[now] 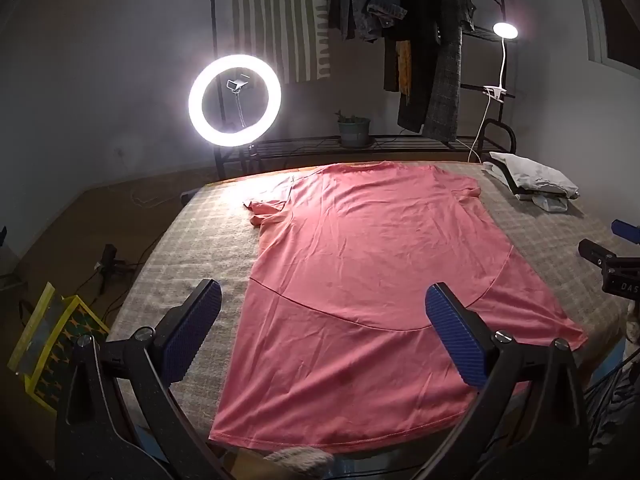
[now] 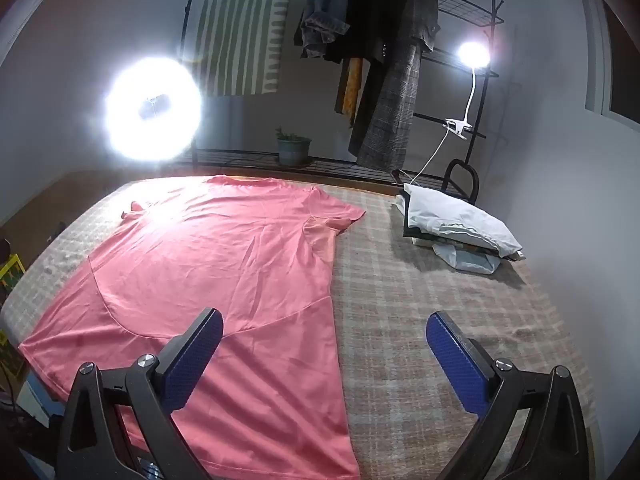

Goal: Fold small clothes

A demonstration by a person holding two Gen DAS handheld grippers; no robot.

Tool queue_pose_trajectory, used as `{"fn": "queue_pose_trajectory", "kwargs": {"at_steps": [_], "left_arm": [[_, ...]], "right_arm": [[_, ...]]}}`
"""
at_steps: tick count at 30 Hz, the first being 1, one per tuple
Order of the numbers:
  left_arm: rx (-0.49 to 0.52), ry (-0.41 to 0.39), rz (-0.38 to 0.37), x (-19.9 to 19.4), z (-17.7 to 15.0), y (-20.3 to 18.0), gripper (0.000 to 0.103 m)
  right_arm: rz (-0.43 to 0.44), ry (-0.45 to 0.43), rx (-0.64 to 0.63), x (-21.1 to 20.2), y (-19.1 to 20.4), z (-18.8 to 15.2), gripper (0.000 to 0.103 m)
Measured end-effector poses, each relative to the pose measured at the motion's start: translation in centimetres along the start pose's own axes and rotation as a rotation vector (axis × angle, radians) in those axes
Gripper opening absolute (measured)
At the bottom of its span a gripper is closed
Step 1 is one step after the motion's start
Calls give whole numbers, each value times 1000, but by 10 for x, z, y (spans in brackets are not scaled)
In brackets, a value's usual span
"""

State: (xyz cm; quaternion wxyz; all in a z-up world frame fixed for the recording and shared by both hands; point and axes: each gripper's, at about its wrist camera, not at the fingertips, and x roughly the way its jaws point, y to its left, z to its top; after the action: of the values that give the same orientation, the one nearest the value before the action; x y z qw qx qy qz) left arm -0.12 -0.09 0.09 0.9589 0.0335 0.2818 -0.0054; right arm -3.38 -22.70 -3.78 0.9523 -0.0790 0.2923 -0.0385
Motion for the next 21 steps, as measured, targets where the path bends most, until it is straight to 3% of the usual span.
{"fn": "queue_pose_trajectory", "kwargs": {"at_steps": [21], "left_arm": [[-11, 11, 6, 5, -2, 9, 103]], "right_arm": [[4, -3, 5, 0, 1, 1, 103]]}}
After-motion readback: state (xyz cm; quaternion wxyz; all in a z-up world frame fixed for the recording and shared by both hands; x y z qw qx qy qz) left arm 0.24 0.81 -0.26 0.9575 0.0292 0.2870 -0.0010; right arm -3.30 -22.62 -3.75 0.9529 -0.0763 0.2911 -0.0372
